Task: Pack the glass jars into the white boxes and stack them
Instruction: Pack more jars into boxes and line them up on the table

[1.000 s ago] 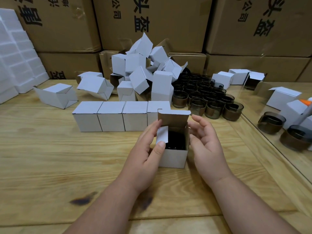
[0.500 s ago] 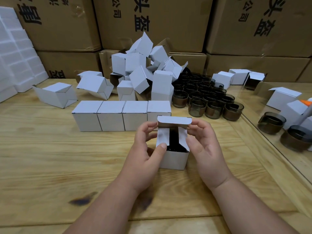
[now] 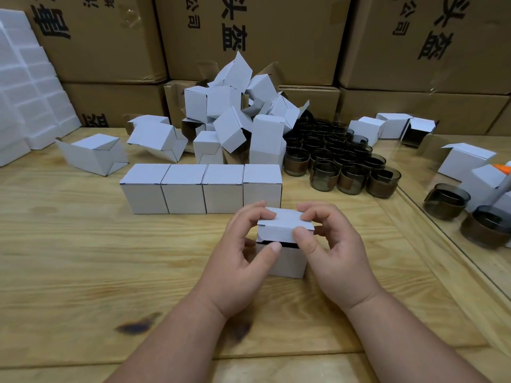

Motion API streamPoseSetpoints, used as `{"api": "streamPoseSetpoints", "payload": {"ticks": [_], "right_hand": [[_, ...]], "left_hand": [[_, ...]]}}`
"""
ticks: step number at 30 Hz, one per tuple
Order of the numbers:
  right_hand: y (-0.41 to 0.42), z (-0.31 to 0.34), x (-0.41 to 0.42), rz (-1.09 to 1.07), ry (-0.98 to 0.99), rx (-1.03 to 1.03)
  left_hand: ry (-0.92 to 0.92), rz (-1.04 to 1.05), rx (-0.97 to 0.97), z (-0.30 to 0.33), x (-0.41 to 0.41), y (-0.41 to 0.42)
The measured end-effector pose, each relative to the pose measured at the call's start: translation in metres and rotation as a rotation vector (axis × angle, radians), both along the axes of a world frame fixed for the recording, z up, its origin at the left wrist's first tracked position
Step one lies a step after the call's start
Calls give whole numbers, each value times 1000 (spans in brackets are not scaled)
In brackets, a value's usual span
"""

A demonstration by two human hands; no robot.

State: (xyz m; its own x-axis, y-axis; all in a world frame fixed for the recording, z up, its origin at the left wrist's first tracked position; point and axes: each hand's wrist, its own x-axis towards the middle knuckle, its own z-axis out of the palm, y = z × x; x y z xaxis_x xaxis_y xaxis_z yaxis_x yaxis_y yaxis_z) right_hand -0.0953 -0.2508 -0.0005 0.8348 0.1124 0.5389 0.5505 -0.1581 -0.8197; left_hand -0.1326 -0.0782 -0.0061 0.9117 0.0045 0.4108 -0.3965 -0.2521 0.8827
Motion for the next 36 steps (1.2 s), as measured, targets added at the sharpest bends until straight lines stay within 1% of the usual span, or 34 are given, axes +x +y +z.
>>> {"api": "streamPoseSetpoints", "payload": {"ticks": [4, 14, 17, 21, 22, 24, 26, 28, 31, 36], "right_hand": [[0, 0, 1, -14, -28, -17], [-5, -4, 2, 40, -35, -97], [-6, -4, 2, 68, 18, -79], [-6, -7, 4, 102, 181, 9], [-5, -8, 4, 102, 197, 5], [-4, -9, 4, 101, 183, -14], [-4, -9, 1, 145, 156, -23], [-5, -12, 0, 199, 132, -33], [-6, -16, -1, 223, 166, -34], [-8, -14, 2, 156, 205, -8]], "left_hand": [[0, 24, -47, 0, 2, -1], [3, 33, 4, -2, 3, 0], [21, 46, 0, -3, 3, -1], [46, 95, 12, -5, 2, -1], [44, 119, 41, -5, 2, -1], [24, 181, 161, -8, -1, -2], [18, 257, 305, -10, -7, -3], [15, 346, 389, -10, -14, -3], [-3, 470, 394, -11, -21, 8], [86, 680, 319, -12, -35, 68]]}}
